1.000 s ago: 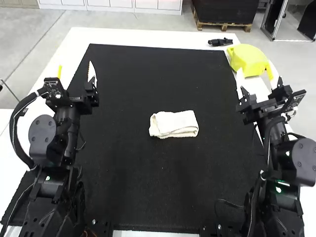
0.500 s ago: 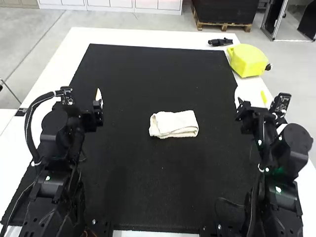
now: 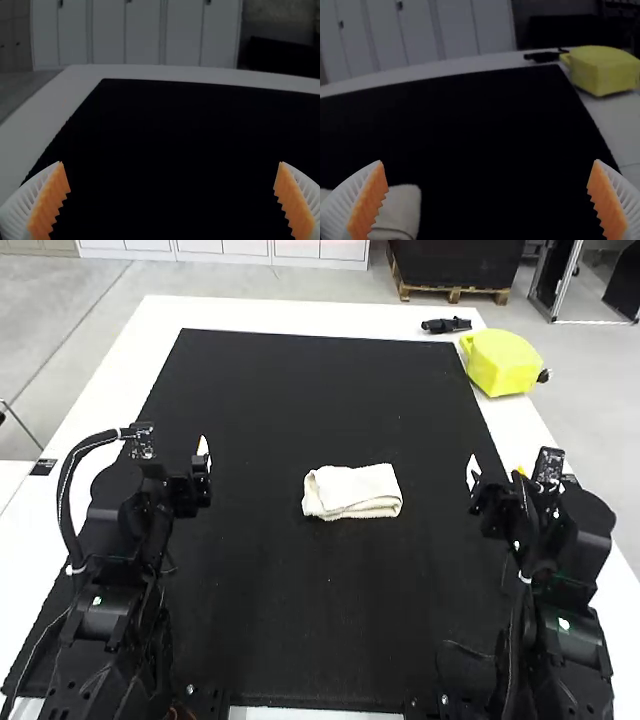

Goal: Fold the towel.

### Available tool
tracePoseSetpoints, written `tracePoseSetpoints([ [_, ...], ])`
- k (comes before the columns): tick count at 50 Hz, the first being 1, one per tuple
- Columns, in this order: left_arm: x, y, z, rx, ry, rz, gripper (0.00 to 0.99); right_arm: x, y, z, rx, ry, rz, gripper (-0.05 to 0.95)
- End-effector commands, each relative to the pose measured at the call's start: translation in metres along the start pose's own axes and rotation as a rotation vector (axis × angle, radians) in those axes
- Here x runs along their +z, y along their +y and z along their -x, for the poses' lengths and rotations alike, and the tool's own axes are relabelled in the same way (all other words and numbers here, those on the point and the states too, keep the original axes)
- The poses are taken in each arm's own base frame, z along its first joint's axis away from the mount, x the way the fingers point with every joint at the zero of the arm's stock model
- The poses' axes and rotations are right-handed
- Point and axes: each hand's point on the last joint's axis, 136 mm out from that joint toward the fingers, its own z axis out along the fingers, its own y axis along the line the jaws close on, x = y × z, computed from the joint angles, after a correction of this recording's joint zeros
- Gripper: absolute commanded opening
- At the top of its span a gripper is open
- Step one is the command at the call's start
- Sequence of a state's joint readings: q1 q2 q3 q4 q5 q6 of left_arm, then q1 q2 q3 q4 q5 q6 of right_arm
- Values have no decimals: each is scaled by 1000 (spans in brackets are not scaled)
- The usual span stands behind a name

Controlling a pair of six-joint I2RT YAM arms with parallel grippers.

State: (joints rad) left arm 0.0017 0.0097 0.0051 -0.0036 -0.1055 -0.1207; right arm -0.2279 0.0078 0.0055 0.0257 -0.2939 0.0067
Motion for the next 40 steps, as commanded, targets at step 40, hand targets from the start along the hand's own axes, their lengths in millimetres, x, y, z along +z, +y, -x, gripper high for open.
tracePoseSetpoints([
  [40, -1, -1, 3, 59, -17, -1, 962, -1, -11, -10, -146, 38, -59, 920],
])
